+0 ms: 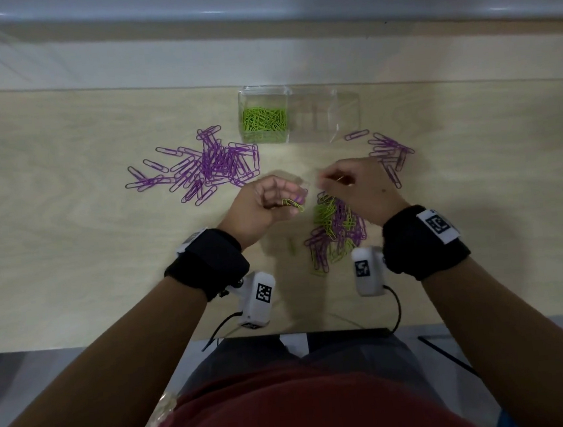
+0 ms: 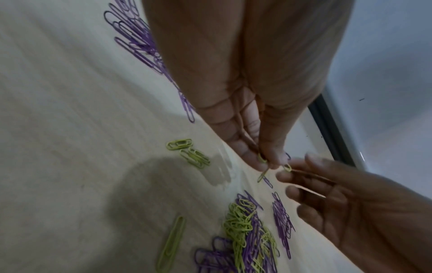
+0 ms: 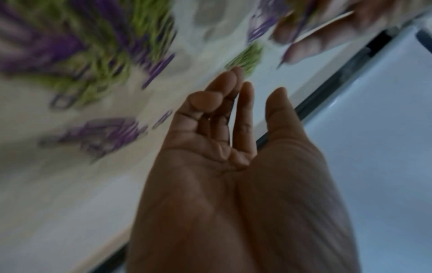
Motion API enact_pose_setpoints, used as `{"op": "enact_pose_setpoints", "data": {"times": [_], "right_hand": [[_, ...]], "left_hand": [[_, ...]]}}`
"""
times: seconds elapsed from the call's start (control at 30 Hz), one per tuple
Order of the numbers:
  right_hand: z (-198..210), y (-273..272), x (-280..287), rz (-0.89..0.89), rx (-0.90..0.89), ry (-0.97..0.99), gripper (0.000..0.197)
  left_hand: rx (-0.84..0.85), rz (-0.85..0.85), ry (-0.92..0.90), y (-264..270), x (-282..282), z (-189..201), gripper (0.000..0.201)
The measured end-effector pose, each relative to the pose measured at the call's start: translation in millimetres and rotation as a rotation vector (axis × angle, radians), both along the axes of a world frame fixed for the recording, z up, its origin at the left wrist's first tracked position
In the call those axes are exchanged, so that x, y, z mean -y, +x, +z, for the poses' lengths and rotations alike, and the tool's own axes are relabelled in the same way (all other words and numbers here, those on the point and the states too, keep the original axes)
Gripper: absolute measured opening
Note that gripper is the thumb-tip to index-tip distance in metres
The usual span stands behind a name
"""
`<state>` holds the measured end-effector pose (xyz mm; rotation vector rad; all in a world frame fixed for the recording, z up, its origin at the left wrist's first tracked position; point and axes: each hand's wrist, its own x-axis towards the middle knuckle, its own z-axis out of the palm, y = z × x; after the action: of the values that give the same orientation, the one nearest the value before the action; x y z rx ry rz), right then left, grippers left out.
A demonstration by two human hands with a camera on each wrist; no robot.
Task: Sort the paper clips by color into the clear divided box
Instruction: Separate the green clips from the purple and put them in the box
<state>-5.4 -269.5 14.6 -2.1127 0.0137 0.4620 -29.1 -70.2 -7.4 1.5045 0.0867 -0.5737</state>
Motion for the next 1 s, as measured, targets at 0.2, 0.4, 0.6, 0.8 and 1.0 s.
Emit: {"op": "enact_pose_setpoints", "data": {"times": [0.2, 0.4, 0.6, 0.8, 1.0], "right_hand": [[-5, -4, -24, -0.117, -0.159, 0.249, 0.009], [-6, -12, -17, -0.156, -0.207, 0.315, 0.008], [-12, -20, -19, -0.237, -0.215, 0.368, 0.003], [-13, -28, -22, -0.286, -0.177, 0.388, 0.005], [-12, -32, -21, -0.279, -0.152, 0.341, 0.002]], "left_hand": [[-0.073, 0.065, -0.069, 2, -2, 5, 0.03], [-0.089, 0.193, -0.036, -1, -4, 2, 0.02], [0.018, 0.065, 0.149, -3, 1, 1, 0.015], [0.021, 0.015, 0.324, -3, 8, -2, 0.012], [0.035, 0.058, 0.304, 1, 11, 4, 0.005]]}}
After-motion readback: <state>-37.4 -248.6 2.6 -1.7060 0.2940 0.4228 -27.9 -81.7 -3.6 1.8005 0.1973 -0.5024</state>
